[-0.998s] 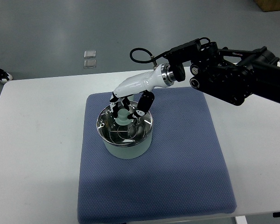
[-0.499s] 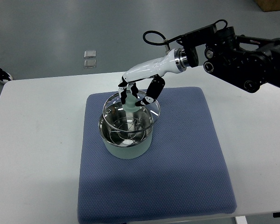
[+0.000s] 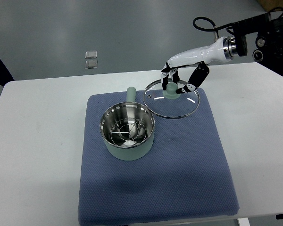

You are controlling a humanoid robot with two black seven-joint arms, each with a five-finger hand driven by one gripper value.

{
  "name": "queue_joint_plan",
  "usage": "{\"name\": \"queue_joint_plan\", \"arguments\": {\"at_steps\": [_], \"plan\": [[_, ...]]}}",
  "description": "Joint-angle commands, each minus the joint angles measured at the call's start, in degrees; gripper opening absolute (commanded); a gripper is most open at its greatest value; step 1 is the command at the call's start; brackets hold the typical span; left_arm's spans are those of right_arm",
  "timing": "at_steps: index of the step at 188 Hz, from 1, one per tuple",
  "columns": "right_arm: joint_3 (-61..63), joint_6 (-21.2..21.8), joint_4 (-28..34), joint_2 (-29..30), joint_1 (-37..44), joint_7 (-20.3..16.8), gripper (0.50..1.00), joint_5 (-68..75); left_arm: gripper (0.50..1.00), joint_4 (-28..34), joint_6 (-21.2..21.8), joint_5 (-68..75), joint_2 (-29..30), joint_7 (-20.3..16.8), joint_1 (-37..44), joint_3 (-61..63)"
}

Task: Open lid and place right of pot
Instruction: 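Carry the lid beside the saucepan and lower it onto the mat, then open the right hand and release the lid knob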

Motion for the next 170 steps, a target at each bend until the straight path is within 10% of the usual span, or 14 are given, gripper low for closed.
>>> {"name": "queue_joint_plan", "arguments": {"at_steps": [1,148,170], "plan": [[0.0,-0.4,0.0,-1.6,-1.6,0.0,0.500,0.0,1.000,0.0,0.0,0.0,0.0,0.0,-0.1,0.0],[-0.3,-7.8,-0.5,-2.8,-14.6,0.0,0.500,-0.3,1.000,0.1,0.0,0.0,0.0,0.1,-0.4,0.0],[-0.1,-8.1,-0.6,-1.9,-15.2,0.0,0.735,0.1,1.000,0.1,0.0,0.0,0.0,0.1,-0.3,-0.1]]}}
